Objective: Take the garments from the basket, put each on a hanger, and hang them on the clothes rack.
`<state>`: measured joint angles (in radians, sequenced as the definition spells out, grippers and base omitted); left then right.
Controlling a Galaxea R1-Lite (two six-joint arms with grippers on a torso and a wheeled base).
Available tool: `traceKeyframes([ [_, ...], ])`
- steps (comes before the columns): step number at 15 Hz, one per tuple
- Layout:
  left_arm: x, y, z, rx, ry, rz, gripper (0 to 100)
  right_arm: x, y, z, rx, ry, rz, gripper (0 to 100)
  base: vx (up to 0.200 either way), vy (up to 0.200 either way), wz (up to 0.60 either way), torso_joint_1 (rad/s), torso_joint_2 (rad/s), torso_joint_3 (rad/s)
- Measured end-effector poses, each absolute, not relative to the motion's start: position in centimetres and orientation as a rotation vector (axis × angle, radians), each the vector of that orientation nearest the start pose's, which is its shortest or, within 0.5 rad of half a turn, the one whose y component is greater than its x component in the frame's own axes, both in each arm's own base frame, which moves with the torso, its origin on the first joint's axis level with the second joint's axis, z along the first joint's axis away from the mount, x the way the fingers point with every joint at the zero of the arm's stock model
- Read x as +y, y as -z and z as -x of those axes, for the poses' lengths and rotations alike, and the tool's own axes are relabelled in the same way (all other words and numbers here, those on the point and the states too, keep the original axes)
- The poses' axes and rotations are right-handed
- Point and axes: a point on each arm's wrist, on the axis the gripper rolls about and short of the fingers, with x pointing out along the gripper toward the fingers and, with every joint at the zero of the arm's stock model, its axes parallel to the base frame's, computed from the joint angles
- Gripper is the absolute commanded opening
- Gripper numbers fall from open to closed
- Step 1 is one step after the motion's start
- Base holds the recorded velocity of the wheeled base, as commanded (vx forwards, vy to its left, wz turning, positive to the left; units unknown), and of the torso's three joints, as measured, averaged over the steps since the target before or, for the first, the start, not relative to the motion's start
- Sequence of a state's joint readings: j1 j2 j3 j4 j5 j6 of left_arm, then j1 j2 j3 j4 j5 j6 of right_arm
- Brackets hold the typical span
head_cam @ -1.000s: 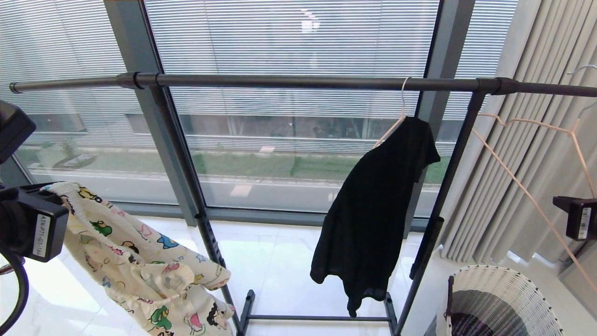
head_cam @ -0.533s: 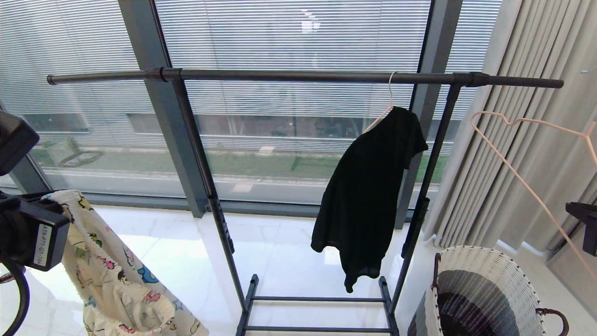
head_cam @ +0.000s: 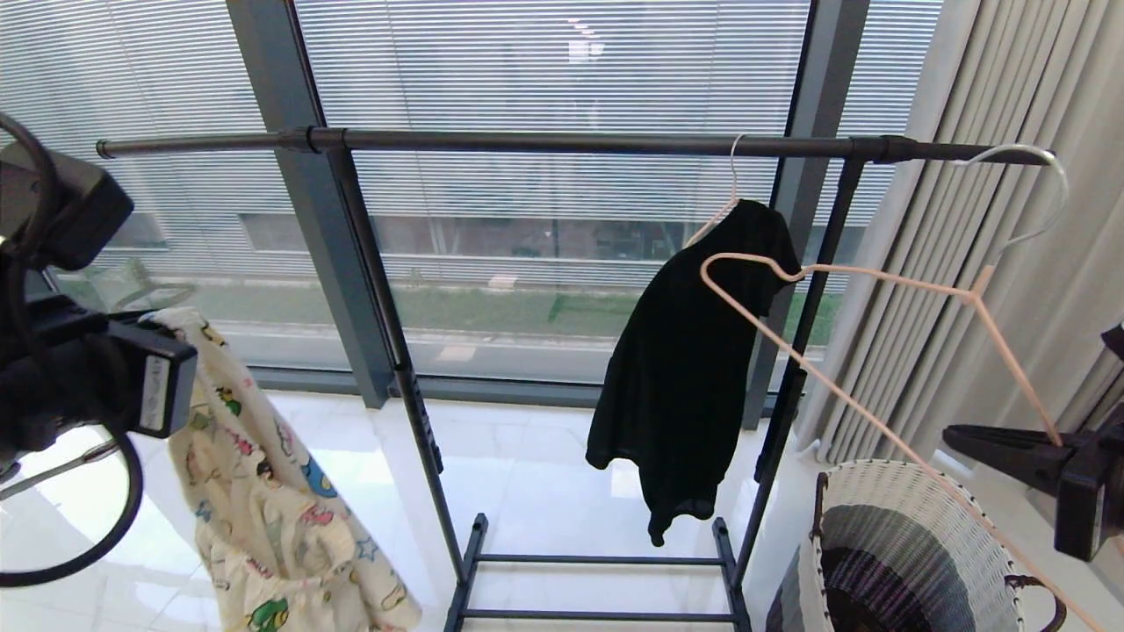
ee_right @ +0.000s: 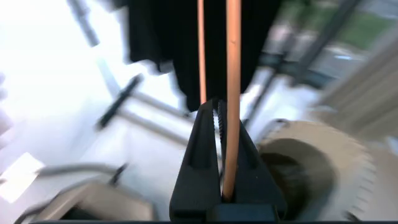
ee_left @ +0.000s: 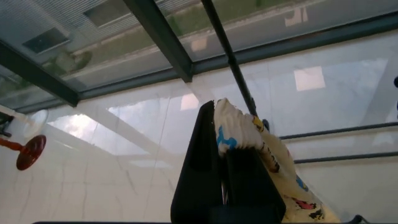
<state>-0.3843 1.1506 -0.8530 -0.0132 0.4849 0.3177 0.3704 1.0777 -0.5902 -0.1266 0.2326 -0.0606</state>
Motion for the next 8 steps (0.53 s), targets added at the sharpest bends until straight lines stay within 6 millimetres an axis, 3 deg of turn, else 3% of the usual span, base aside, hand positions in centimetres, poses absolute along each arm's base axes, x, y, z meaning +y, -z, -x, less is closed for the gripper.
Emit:
traceKeyframes([
  [4,-7.7,-27.4,-20.3,0.239,-0.049,-0.358,0,9.3,-19.8,-11.4,0.422,-0.916,0.133,0,0.0,0.0,0.0,0.0,0.0,0.0],
  [8,-11.2,-27.2,-23.3,0.25,-0.052,-0.229,0,12.5,-19.5,-11.3,0.361,-1.077,0.152,0,0.0,0.0,0.0,0.0,0.0,0.0],
])
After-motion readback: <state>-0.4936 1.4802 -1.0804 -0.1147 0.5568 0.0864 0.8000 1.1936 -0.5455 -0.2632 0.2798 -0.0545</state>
